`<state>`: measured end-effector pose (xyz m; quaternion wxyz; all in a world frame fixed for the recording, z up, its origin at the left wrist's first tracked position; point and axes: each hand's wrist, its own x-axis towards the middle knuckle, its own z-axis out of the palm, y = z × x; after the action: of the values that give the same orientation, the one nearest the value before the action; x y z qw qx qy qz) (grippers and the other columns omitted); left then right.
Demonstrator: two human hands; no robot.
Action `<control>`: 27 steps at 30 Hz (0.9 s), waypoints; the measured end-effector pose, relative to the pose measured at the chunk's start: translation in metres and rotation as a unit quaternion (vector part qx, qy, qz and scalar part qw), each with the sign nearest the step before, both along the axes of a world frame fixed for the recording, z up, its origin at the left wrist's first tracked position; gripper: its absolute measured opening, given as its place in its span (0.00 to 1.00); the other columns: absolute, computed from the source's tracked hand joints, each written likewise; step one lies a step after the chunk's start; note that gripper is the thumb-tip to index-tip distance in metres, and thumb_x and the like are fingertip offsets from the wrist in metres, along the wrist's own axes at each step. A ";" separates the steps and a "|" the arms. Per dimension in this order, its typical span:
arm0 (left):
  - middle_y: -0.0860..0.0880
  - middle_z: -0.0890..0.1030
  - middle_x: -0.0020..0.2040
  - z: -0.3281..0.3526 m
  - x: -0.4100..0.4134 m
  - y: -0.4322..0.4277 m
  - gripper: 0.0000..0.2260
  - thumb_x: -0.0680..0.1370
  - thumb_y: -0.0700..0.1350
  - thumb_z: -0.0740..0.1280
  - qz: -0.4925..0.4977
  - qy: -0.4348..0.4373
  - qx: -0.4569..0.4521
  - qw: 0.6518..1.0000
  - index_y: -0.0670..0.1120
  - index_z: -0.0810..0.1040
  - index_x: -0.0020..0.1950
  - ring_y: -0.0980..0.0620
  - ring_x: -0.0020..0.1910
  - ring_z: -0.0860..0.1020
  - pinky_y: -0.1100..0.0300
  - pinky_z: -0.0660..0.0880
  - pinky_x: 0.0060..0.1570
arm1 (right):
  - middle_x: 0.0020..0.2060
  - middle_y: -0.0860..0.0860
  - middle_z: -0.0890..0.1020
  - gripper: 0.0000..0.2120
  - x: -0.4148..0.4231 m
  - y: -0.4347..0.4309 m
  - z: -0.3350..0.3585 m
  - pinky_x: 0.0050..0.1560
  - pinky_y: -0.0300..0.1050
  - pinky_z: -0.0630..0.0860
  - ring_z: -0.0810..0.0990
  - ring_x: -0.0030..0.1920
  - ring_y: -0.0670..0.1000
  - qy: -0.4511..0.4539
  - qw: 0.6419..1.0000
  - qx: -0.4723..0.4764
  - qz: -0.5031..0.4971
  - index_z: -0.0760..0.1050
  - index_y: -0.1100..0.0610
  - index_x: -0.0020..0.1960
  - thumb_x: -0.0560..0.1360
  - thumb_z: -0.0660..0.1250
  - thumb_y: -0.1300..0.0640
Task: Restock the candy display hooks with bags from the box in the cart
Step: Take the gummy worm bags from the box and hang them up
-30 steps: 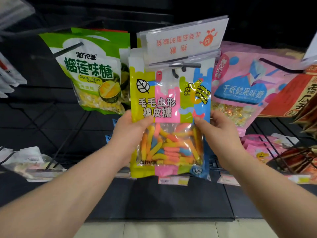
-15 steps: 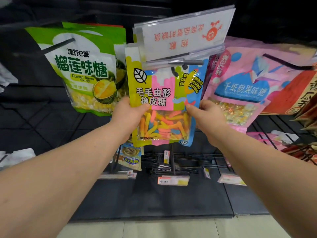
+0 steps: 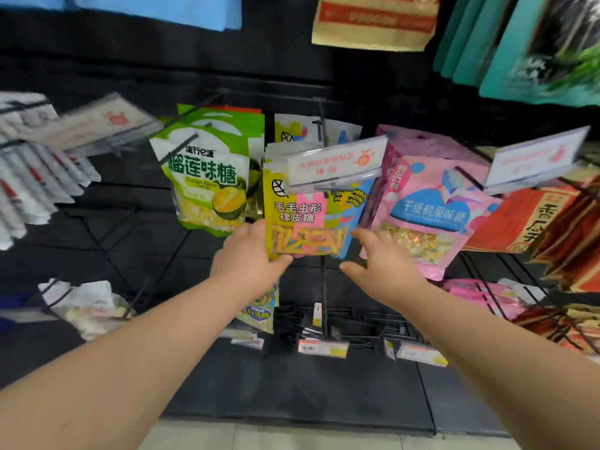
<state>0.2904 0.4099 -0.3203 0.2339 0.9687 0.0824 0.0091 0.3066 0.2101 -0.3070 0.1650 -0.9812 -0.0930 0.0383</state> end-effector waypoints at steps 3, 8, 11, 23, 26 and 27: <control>0.45 0.63 0.73 0.014 -0.023 0.002 0.34 0.76 0.61 0.62 -0.049 0.021 0.137 0.989 0.48 0.56 0.76 0.43 0.72 0.62 0.47 0.66 0.67 | 0.75 0.52 0.60 0.31 -0.018 0.003 0.016 0.72 0.56 0.60 0.62 0.73 0.58 0.002 0.992 -0.113 0.061 0.55 0.49 0.76 0.77 0.61 0.42; 0.46 0.60 0.76 0.038 -0.061 0.004 0.34 0.76 0.65 0.59 -0.065 0.081 0.227 0.968 0.49 0.55 0.77 0.43 0.75 0.56 0.44 0.59 0.71 | 0.75 0.52 0.59 0.32 -0.049 0.007 0.042 0.72 0.58 0.57 0.58 0.75 0.56 -0.002 0.980 -0.156 0.122 0.55 0.50 0.76 0.77 0.61 0.42; 0.46 0.62 0.75 0.054 -0.092 0.007 0.33 0.77 0.64 0.59 -0.051 0.100 0.229 0.967 0.49 0.57 0.77 0.42 0.75 0.57 0.44 0.58 0.70 | 0.75 0.52 0.60 0.32 -0.068 0.012 0.057 0.71 0.58 0.58 0.58 0.75 0.56 -0.007 0.976 -0.145 0.162 0.55 0.50 0.76 0.77 0.61 0.42; 0.46 0.63 0.74 0.086 -0.210 0.043 0.33 0.77 0.64 0.59 0.071 0.113 0.227 0.965 0.49 0.56 0.77 0.43 0.75 0.58 0.46 0.59 0.70 | 0.74 0.50 0.63 0.30 -0.127 0.063 0.092 0.71 0.56 0.58 0.59 0.74 0.55 -0.010 0.941 -0.159 0.299 0.56 0.49 0.75 0.78 0.59 0.41; 0.47 0.64 0.74 0.087 -0.241 0.059 0.32 0.76 0.63 0.60 0.103 0.119 0.223 0.962 0.49 0.58 0.76 0.44 0.73 0.60 0.46 0.61 0.69 | 0.74 0.50 0.63 0.29 -0.144 0.083 0.096 0.72 0.56 0.56 0.58 0.75 0.55 -0.001 0.932 -0.158 0.326 0.56 0.49 0.76 0.78 0.57 0.40; 0.47 0.64 0.74 0.088 -0.252 0.066 0.33 0.76 0.63 0.60 0.115 0.120 0.220 0.961 0.49 0.57 0.76 0.44 0.73 0.60 0.46 0.61 0.70 | 0.74 0.49 0.63 0.29 -0.149 0.090 0.097 0.72 0.56 0.56 0.58 0.75 0.55 -0.002 0.929 -0.156 0.334 0.56 0.48 0.75 0.78 0.58 0.40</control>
<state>0.0388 0.4755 -0.2326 0.0010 0.9744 0.2162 -0.0623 0.1574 0.2999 -0.2101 -0.0129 -0.9067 -0.4086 0.1034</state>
